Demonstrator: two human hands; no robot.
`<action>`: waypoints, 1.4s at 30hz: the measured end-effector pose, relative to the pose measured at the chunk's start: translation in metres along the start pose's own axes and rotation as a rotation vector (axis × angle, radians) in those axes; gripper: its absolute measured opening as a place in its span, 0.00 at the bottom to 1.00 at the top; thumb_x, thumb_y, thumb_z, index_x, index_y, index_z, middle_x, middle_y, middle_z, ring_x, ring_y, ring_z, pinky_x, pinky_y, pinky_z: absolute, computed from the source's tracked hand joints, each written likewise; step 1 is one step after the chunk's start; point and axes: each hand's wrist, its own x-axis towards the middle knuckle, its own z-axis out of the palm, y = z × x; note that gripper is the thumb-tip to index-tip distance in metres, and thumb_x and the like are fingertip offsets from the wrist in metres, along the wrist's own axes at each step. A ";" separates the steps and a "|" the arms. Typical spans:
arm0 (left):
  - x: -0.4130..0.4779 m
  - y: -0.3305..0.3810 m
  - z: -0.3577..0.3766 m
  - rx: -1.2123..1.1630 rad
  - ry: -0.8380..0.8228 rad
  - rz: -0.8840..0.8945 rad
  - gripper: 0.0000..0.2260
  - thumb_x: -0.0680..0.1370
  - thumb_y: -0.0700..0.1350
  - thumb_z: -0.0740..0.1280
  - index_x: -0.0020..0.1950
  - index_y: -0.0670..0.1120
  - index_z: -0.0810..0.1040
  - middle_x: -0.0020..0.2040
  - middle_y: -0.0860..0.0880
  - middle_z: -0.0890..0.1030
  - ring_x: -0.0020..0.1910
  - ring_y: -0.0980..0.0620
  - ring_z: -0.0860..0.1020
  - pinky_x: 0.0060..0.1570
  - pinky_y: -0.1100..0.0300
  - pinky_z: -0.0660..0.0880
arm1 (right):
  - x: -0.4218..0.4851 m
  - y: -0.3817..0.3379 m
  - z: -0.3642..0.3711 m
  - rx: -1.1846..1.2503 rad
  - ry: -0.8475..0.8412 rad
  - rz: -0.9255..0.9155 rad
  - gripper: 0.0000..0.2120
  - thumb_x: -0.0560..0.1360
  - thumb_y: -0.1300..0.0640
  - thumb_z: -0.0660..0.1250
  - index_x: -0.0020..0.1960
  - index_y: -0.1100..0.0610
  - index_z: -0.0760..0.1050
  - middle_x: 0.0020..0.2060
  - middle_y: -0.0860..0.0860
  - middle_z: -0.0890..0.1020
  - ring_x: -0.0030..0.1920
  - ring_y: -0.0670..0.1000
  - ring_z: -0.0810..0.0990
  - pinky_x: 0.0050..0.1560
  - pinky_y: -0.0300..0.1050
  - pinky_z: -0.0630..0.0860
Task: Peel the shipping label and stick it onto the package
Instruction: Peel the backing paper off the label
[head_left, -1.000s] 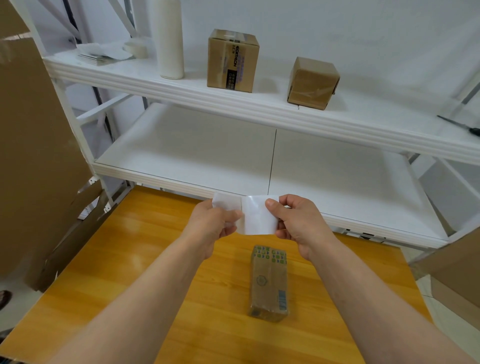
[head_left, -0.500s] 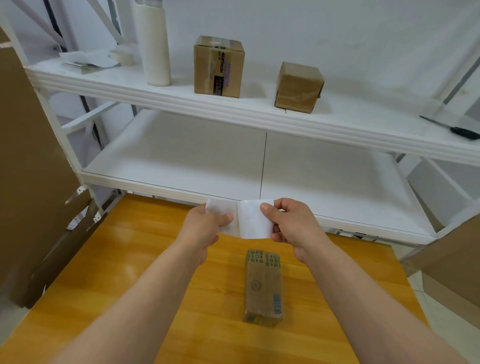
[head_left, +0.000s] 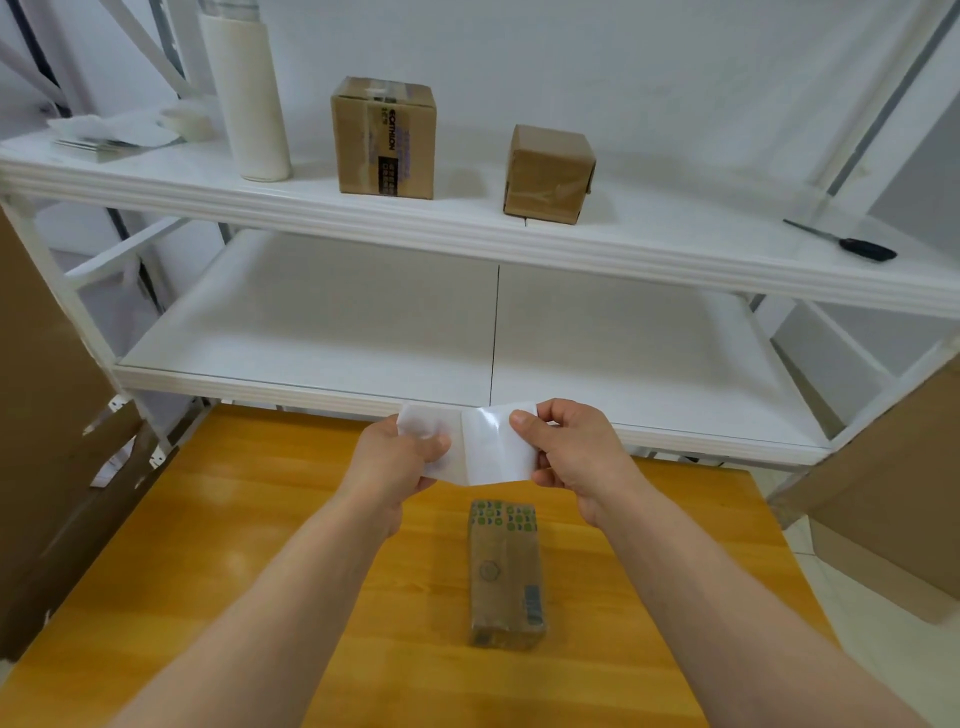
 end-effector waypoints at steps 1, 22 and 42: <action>-0.001 0.001 0.001 -0.001 0.003 -0.002 0.15 0.76 0.37 0.71 0.62 0.44 0.77 0.54 0.46 0.81 0.52 0.45 0.79 0.46 0.54 0.80 | 0.000 0.001 -0.001 0.001 0.003 0.001 0.07 0.77 0.54 0.70 0.42 0.53 0.75 0.40 0.52 0.79 0.35 0.50 0.75 0.38 0.45 0.78; -0.001 0.001 -0.009 -0.110 0.024 -0.098 0.23 0.72 0.31 0.71 0.66 0.42 0.73 0.52 0.44 0.78 0.49 0.44 0.77 0.40 0.54 0.79 | 0.010 0.011 -0.003 -0.035 -0.009 0.051 0.09 0.77 0.52 0.71 0.50 0.58 0.78 0.43 0.54 0.79 0.37 0.52 0.74 0.36 0.43 0.77; 0.009 -0.006 -0.021 -0.159 0.124 -0.151 0.17 0.72 0.31 0.73 0.59 0.41 0.75 0.50 0.43 0.80 0.47 0.43 0.79 0.38 0.53 0.81 | 0.014 0.010 -0.001 -0.054 0.014 0.058 0.06 0.77 0.53 0.70 0.47 0.55 0.77 0.43 0.54 0.80 0.37 0.51 0.76 0.33 0.41 0.77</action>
